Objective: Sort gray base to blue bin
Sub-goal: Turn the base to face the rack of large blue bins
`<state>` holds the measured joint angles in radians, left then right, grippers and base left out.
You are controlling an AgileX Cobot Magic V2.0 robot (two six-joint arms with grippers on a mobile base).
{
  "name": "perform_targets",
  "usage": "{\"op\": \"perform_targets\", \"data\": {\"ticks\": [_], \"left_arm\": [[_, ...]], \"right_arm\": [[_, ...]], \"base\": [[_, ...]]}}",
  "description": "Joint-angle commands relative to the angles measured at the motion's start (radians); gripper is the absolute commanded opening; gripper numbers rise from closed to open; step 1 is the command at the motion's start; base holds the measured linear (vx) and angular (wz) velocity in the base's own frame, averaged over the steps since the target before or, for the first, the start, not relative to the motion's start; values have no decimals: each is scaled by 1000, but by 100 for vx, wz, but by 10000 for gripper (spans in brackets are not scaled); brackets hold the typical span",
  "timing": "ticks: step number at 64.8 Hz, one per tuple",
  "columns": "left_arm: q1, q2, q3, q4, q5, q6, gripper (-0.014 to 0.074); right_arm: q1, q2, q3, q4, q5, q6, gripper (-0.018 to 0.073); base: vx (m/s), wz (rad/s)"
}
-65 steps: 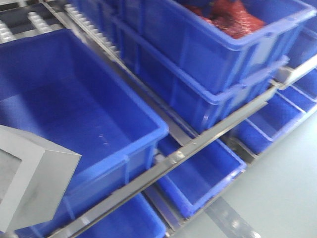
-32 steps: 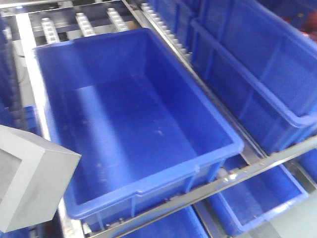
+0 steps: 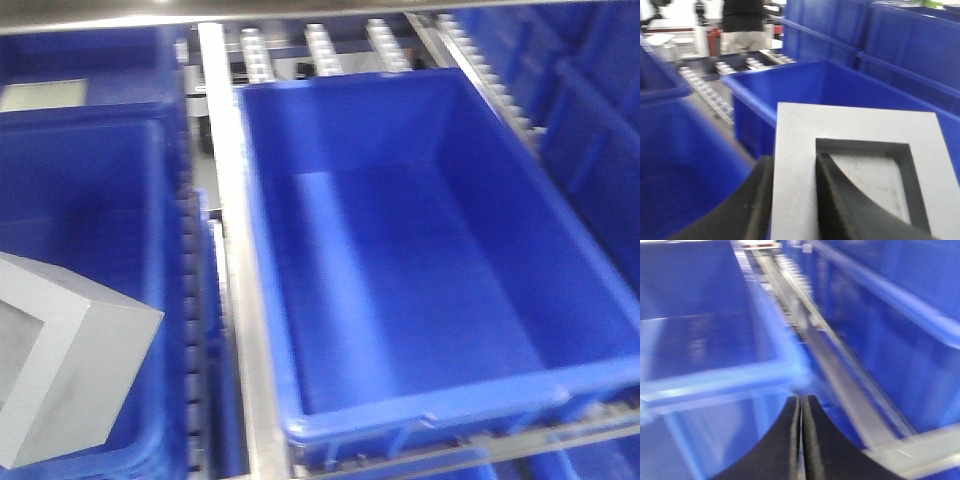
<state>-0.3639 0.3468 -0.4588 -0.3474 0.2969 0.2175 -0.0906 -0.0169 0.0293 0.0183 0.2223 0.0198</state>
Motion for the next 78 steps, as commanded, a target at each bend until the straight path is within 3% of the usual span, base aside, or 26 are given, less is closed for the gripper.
{"op": "perform_targets", "data": {"ticks": [1,25,78], "left_arm": [[-2,10,-32,-21,-103,-5,20],[-2,10,-32,-21,-103,-5,20],[-2,10,-32,-21,-103,-5,20]], "right_arm": [[0,-2,0,-7,-75,-8,-5],[0,-2,0,-7,-75,-8,-5],[0,-2,0,-7,-75,-8,-5]], "base": [[5,51],[3,36],[1,4]]}}
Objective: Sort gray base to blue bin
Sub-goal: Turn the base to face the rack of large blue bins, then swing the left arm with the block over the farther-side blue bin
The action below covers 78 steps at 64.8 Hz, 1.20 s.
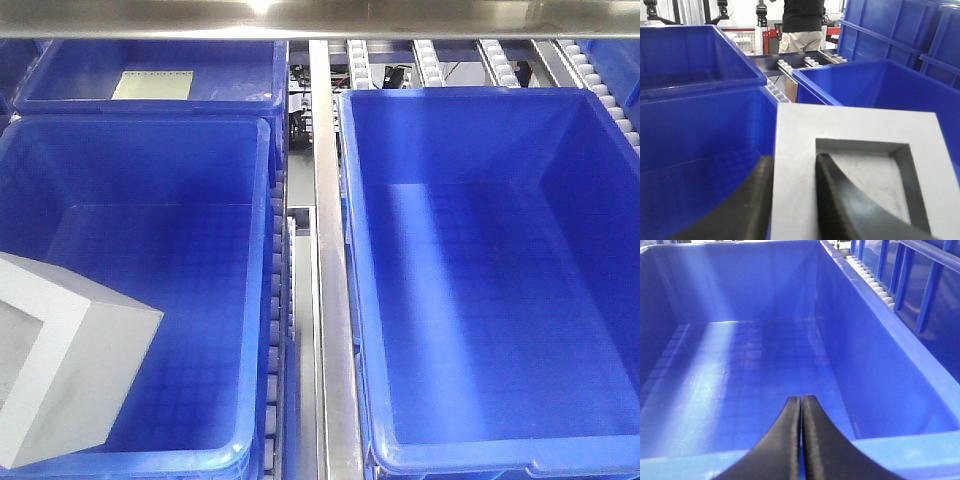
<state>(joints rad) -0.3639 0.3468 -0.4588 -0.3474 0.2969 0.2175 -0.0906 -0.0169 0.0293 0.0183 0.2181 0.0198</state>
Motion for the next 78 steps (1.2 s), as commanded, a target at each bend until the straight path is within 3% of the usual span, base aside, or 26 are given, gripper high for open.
{"op": "perform_targets", "data": {"ticks": [1,36,59,71,78], "left_arm": [[-2,10,-32,-21,-103,-5,20],[-2,10,-32,-21,-105,-5,20],[-2,42,-33,-34,-176,-5,20],[-28,139,-44,-159,-212,33,20],[-78,212,-84,-172,-213,70,20]], "right_arm": [[0,-2,0,-7,-71,-8,-5],[0,-2,0,-7,-70,-8,-5],[0,-2,0,-7,-70,-8,-5],[0,-2,0,-7,-70,-8,-5],[0,-2,0,-7,-70,-8,-5]], "base": [[0,0],[0,0],[0,0],[0,0],[0,0]]}}
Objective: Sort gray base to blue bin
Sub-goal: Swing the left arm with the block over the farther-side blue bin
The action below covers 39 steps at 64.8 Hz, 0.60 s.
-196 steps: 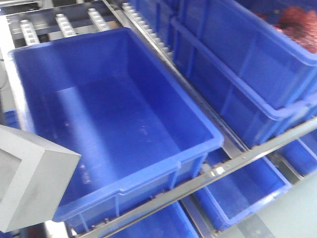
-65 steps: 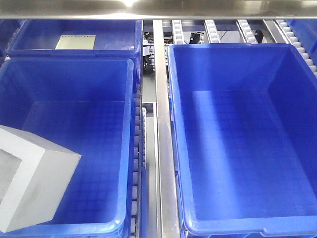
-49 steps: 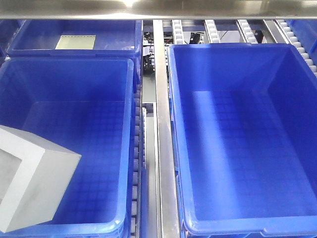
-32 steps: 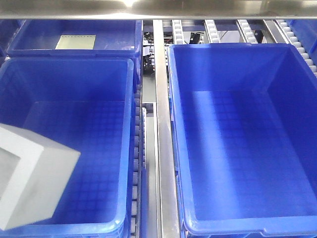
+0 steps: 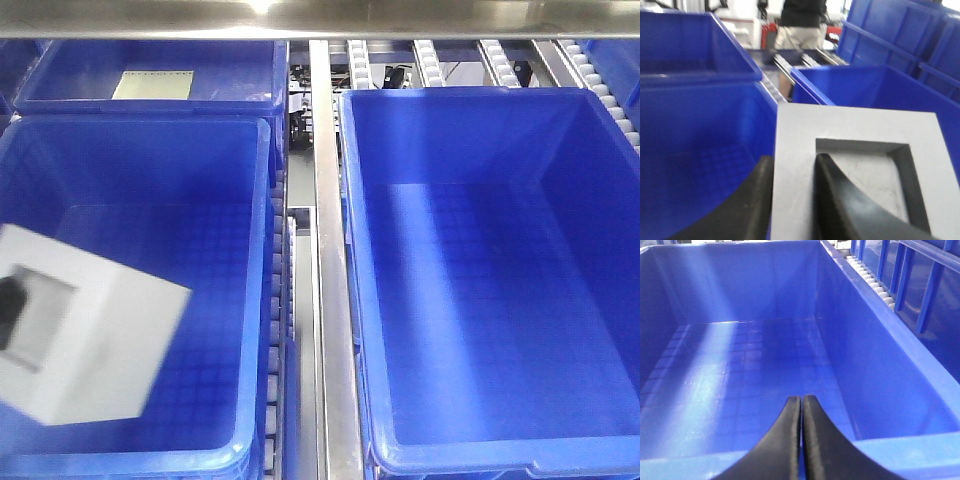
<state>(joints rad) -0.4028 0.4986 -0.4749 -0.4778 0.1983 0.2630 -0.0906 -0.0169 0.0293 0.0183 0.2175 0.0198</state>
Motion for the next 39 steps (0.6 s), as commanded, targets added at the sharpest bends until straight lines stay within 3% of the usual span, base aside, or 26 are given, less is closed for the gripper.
{"op": "perform_targets", "data": {"ticks": [1,25,39], "left_arm": [[-50,71,-73,-42,-116,27,20],[-292,413,-247,-48,-253,45,20],[-470,629,-352,-48,-427,45,20]], "right_arm": [[0,-2,0,-7,-70,-8,-5],[0,-2,0,-7,-70,-8,-5],[0,-2,0,-7,-70,-8,-5]], "base": [[0,0],[0,0],[0,0]]}}
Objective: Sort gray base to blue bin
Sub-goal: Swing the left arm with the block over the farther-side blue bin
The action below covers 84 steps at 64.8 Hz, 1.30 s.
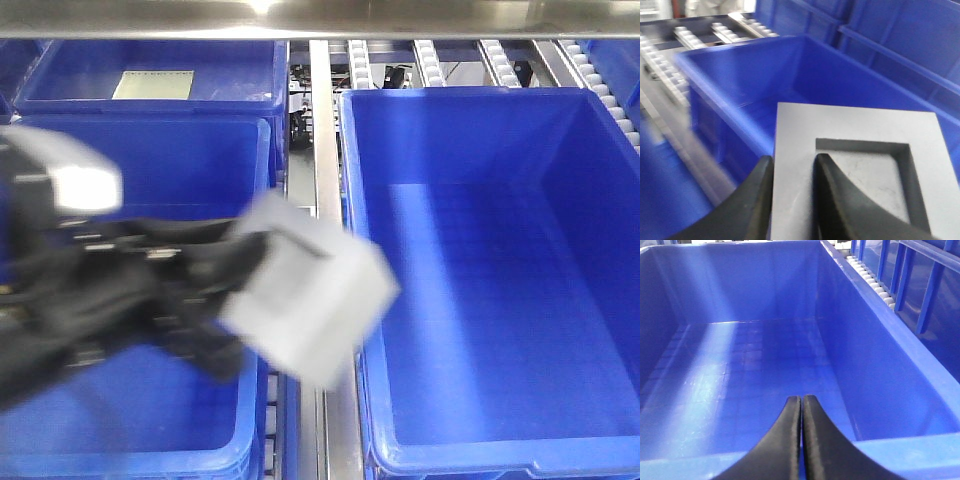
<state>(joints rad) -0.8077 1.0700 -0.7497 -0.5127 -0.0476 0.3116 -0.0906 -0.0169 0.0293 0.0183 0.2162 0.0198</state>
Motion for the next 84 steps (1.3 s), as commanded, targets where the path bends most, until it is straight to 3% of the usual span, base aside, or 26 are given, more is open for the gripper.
{"op": "perform_targets", "data": {"ticks": [1,8,18,58,84], "left_arm": [[-75,78,-85,-13,-192,-4,20],[-136,179,-157,-13,-239,-4,20],[-187,337,-300,-12,-224,-4,20],[-186,831,-809,-13,56,-4,20],[-186,965,-849,-14,136,-4,22]], "right_arm": [[0,-2,0,-7,-68,-8,-5],[0,-2,0,-7,-68,-8,-5],[0,-2,0,-7,-68,-8,-5],[0,-2,0,-7,-68,-8,-5],[0,-2,0,-7,-68,-8,-5]], "base": [[0,0],[0,0],[0,0],[0,0],[0,0]]}}
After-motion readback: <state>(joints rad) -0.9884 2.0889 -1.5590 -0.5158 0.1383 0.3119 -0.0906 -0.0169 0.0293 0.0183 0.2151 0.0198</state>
